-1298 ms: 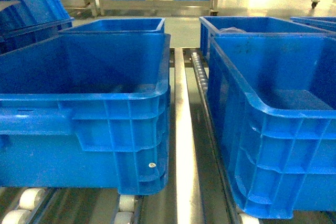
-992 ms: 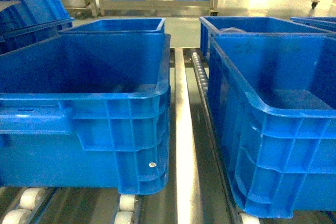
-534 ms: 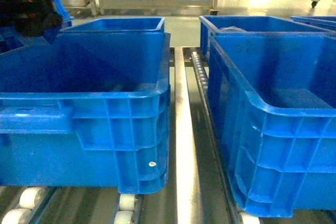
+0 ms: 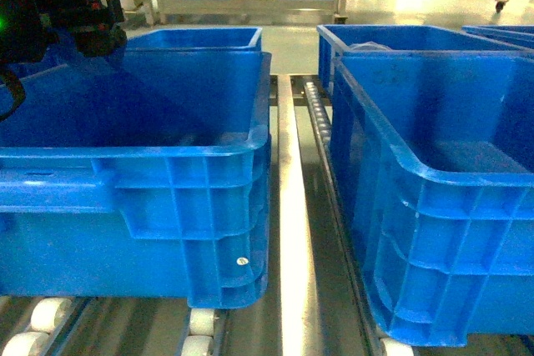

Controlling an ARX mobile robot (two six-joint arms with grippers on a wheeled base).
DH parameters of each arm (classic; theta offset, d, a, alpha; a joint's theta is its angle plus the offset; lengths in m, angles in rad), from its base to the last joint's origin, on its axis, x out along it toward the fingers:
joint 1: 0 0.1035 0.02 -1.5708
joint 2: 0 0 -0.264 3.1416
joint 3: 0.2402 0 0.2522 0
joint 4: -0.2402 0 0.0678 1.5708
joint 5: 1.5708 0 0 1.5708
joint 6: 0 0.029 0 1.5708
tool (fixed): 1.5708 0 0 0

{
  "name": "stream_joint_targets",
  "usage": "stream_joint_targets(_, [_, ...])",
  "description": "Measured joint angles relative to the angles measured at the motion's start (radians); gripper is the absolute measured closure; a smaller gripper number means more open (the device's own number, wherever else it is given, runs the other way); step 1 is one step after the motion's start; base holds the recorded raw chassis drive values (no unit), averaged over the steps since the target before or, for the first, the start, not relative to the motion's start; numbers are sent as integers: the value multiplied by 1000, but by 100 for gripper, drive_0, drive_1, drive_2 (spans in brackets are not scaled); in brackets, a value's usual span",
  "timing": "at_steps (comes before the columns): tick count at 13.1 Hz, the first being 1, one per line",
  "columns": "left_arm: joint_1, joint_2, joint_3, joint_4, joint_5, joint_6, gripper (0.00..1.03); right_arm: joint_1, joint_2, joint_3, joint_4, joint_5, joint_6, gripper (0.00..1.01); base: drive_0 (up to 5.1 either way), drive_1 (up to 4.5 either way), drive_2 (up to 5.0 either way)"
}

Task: Sort blue parts and orange caps into right shelf containers

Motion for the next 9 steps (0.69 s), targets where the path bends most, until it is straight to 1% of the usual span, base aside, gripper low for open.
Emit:
stream_joint_targets(2, [0,1,2,-3,3,-2,37,0,5,0,8,-2,3,42,0,0,0])
stream_joint_targets(4, [-5,-3,2,3,5,0,28,0,6,0,25,0,4,33,0,0,0])
stream_joint_targets(5, [-16,-42,-35,18,32,0,5,0,3,0,37,-10,4,10,0,0,0])
stream_joint_targets(6, [-29,-247,-197,9,44,-5,5,-6,-58,-26,43,32,-7,3,0,0,0])
stream_joint_targets(7, [-27,-326,-361,146,-140,51,35,-42,-136,-131,70,-11,14,29,0,0,0])
stream_joint_targets(8, [-6,-386,-434,171,-140,58,49,-49,-189,-196,76,-8,17,44,0,0,0])
stream_joint_targets(9, [3,-435,-489,182,-134,58,62,-46,-229,-241,79,-11,17,57,0,0,0])
